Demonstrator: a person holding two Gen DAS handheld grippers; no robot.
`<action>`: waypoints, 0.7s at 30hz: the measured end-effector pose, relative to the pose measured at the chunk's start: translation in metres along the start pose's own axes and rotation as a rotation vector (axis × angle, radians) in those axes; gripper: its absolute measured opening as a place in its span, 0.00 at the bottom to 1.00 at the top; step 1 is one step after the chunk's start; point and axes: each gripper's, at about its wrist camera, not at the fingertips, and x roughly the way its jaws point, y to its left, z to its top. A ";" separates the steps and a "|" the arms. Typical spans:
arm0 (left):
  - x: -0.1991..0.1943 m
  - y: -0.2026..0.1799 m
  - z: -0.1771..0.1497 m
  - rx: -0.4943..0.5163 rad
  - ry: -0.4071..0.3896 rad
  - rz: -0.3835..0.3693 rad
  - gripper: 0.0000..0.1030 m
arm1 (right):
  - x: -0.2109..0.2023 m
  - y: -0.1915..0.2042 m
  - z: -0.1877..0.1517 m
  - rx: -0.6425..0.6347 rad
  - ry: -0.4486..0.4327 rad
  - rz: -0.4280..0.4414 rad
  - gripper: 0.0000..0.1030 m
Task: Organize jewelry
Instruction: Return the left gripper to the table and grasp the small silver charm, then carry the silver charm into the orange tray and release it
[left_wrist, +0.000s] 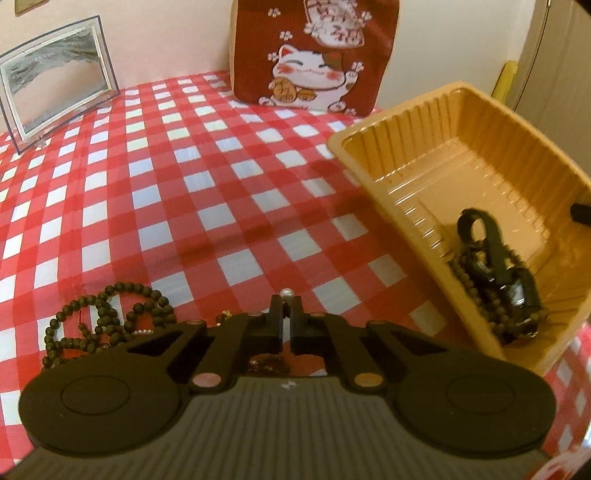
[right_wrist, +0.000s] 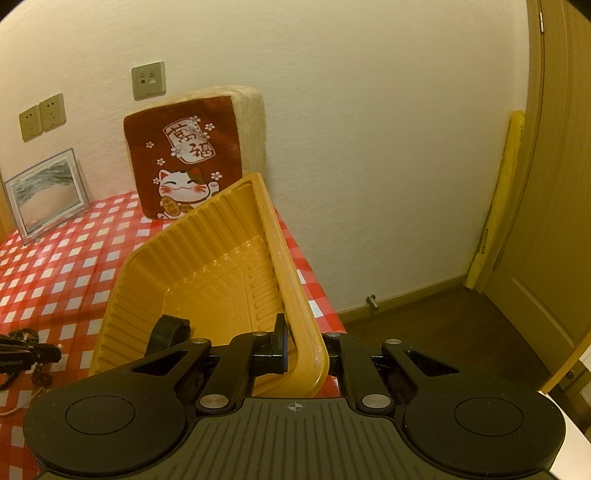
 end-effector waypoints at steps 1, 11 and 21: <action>-0.005 -0.001 0.001 -0.004 -0.010 -0.006 0.02 | 0.000 0.000 0.000 -0.001 -0.001 0.000 0.07; -0.048 -0.030 0.013 -0.041 -0.083 -0.135 0.02 | -0.001 0.001 0.000 -0.002 -0.003 0.001 0.07; -0.054 -0.089 0.033 -0.031 -0.086 -0.361 0.02 | -0.006 0.005 0.000 -0.010 -0.013 0.003 0.07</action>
